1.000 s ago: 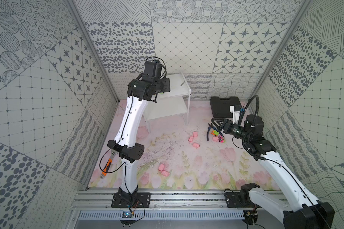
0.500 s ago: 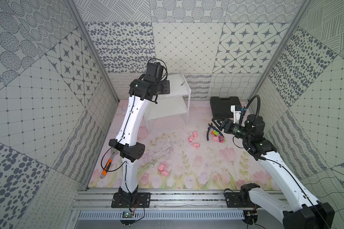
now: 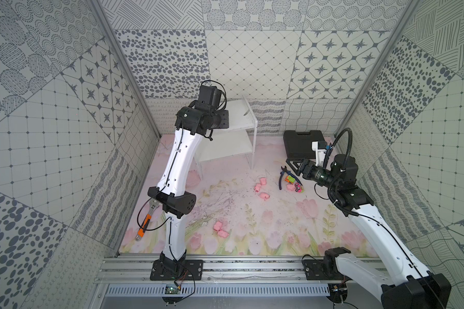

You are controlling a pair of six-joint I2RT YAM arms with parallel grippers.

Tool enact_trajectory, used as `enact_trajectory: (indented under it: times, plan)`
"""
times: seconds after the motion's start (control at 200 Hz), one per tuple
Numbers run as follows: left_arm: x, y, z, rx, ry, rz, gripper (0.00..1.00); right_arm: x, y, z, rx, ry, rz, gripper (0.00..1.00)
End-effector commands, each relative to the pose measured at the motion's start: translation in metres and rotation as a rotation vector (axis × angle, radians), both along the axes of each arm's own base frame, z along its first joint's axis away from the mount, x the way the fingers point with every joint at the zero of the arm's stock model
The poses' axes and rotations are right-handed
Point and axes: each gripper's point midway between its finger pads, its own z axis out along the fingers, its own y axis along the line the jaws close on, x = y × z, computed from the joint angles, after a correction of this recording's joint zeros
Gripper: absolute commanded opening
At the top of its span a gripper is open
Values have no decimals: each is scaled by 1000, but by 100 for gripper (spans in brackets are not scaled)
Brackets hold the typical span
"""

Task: Organize plastic toys on shelves
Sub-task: Adjust the plastic toy on the shelf.

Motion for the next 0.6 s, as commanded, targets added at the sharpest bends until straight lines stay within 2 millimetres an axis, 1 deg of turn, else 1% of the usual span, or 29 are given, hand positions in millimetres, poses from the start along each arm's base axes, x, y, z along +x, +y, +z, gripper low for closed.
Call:
enact_trajectory:
  times: [0.0, 0.595]
  plan:
    - [-2, -1, -1, -12, 10, -3, 56, -2, -1, 18, 24, -63, 0, 70]
    - [-7, -9, 1, -53, 23, -31, 51, 1, -4, 18, 22, -62, -11, 70]
